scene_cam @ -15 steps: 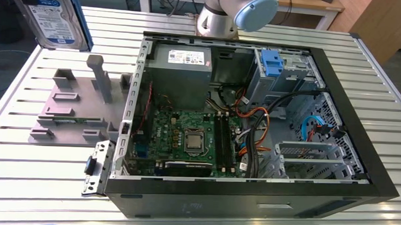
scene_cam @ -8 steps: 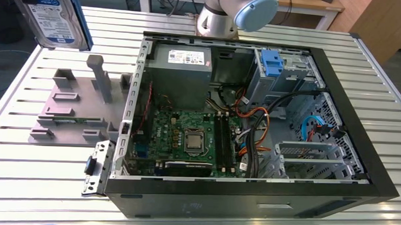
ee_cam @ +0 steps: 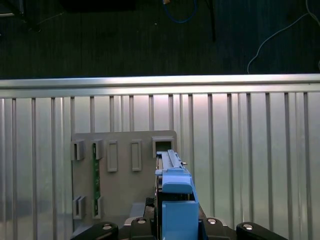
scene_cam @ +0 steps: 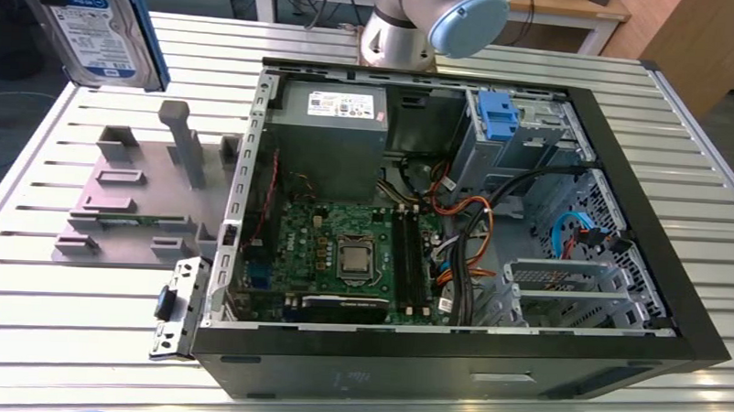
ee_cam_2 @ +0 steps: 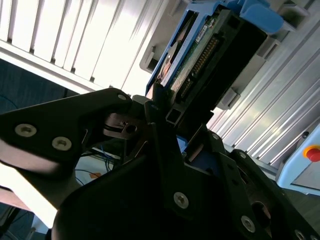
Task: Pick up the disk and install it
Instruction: 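Pick up the disk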
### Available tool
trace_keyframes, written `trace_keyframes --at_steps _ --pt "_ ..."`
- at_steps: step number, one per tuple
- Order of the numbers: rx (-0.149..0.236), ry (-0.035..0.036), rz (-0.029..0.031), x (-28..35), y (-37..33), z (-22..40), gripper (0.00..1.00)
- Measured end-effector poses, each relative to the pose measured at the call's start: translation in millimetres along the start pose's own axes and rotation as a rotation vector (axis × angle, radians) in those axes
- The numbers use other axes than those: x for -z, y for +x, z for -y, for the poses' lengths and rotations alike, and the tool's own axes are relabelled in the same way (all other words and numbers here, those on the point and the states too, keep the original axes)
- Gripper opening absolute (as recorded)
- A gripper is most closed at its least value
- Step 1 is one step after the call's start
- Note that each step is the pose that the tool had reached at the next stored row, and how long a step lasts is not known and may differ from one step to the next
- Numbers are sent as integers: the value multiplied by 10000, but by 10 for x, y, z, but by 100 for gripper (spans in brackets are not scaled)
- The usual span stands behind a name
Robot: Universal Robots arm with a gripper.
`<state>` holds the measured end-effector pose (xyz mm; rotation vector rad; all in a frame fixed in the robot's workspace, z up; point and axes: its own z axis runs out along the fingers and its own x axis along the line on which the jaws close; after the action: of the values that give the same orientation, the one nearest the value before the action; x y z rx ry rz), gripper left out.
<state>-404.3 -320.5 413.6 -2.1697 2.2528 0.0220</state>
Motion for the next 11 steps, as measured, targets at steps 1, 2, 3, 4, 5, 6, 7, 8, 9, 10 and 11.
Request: trace_keyframes --at_steps 1,2,3,4,5,6,7,8,9,10,11 --pt "0 0 0 2 0 0 36" --pt "0 1 0 5 0 0 36" --pt "1 0 0 7 0 0 36" --pt "0 0 0 9 0 0 36" --pt "1 0 0 12 0 0 36" --pt "0 1 0 14 0 0 36" --pt "0 0 0 17 0 0 36" --pt "0 0 0 19 -1 0 36" --pt "0 0 0 22 -1 0 36" --pt "0 0 0 24 0 0 36" --pt "0 0 -1 27 0 0 36"
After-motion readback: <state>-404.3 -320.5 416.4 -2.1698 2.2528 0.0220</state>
